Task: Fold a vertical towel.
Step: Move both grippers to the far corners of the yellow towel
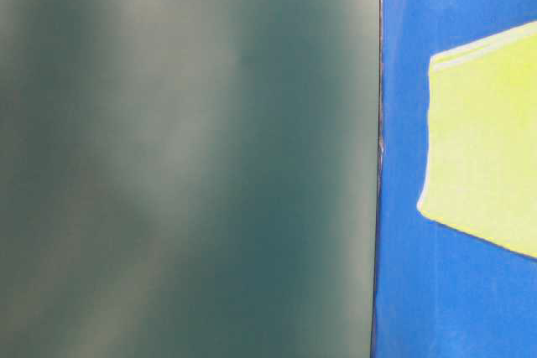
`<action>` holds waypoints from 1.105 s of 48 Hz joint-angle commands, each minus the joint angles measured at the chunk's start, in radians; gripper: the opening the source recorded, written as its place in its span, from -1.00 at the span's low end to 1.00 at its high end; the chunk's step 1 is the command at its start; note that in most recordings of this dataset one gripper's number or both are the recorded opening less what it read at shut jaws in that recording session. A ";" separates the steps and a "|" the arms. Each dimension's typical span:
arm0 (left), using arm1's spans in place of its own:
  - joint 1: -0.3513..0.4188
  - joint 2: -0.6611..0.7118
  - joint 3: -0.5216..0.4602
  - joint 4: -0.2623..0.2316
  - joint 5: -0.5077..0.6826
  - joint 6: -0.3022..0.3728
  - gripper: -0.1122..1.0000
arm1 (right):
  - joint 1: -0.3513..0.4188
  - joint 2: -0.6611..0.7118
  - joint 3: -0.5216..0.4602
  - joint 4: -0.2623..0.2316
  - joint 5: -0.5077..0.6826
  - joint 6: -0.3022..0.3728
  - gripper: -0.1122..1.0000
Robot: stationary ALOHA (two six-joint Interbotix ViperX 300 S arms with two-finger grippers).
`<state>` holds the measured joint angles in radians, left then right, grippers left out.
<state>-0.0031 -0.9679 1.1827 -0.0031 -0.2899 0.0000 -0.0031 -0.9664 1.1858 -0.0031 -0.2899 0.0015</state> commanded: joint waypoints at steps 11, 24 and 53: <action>0.003 0.156 -0.054 -0.037 -0.069 -0.038 -0.80 | -0.044 0.123 -0.060 0.018 0.025 0.017 -0.80; 0.097 0.407 -0.098 -0.040 -0.124 -0.077 -0.79 | -0.196 0.345 -0.094 0.031 0.028 0.071 -0.79; 0.347 1.063 -0.279 -0.040 -0.291 -0.110 0.63 | -0.419 1.012 -0.370 -0.008 0.087 0.067 0.30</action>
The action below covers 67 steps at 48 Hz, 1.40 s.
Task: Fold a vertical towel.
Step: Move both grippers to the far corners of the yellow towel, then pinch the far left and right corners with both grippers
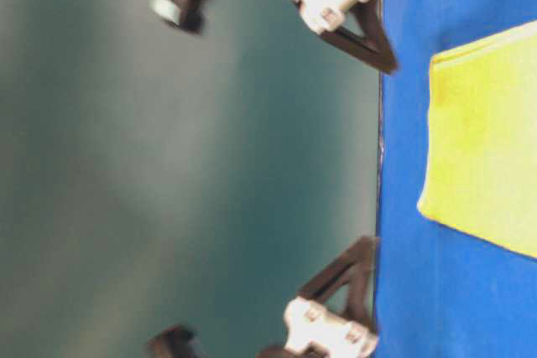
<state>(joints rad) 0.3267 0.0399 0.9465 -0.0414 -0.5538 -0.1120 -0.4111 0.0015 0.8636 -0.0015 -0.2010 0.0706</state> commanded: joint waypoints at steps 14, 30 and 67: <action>0.041 0.250 -0.166 -0.002 -0.064 0.000 0.62 | -0.048 0.143 -0.074 -0.014 -0.011 -0.003 0.29; 0.058 0.291 -0.195 0.000 -0.014 0.011 0.22 | -0.041 0.143 -0.061 -0.025 -0.008 -0.005 0.03; 0.109 0.201 -0.218 0.003 0.017 0.066 -0.76 | -0.075 0.071 -0.067 -0.043 -0.002 -0.011 -0.69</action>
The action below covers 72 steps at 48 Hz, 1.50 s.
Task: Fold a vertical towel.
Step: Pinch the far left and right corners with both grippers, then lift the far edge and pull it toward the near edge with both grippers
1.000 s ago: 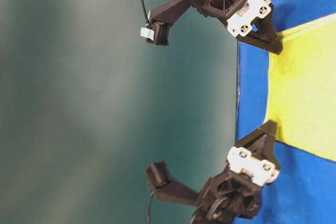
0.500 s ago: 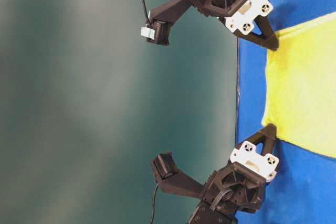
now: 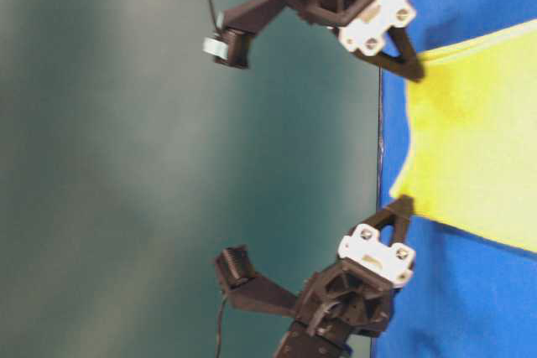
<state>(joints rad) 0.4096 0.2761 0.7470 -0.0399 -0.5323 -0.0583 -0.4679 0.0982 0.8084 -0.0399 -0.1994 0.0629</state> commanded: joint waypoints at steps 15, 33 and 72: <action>0.087 -0.029 -0.049 0.002 -0.005 0.035 -0.76 | -0.086 -0.026 -0.023 -0.015 -0.008 -0.037 -0.69; 0.035 -0.094 -0.009 0.002 -0.005 0.034 -0.76 | -0.081 -0.074 -0.037 -0.018 0.005 -0.048 -0.69; -0.250 -0.344 0.193 0.009 0.087 0.044 -0.76 | 0.213 -0.348 0.100 -0.005 0.184 -0.017 -0.69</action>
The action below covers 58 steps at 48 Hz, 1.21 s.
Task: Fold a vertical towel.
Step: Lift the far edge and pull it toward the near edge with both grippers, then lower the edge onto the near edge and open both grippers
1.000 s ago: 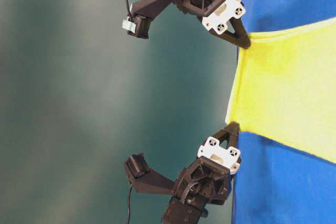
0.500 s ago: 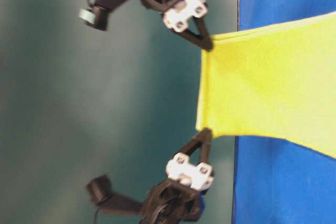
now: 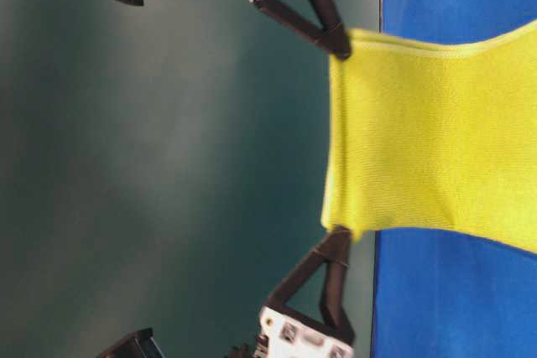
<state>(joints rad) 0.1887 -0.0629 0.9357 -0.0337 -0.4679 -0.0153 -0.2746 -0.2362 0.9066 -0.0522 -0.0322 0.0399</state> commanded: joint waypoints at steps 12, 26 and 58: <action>-0.160 0.083 0.008 0.002 0.028 0.000 -0.76 | 0.110 0.063 0.021 0.032 -0.005 0.051 -0.69; -0.201 0.164 -0.014 0.003 0.025 -0.003 -0.76 | 0.184 0.156 0.008 0.037 -0.063 0.115 -0.69; -0.204 0.169 -0.054 0.002 0.051 -0.014 -0.74 | 0.215 0.206 -0.052 0.037 -0.048 0.133 -0.11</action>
<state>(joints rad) -0.0092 0.1243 0.8958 -0.0337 -0.4234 -0.0215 -0.0736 -0.0199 0.8744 -0.0169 -0.0859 0.1733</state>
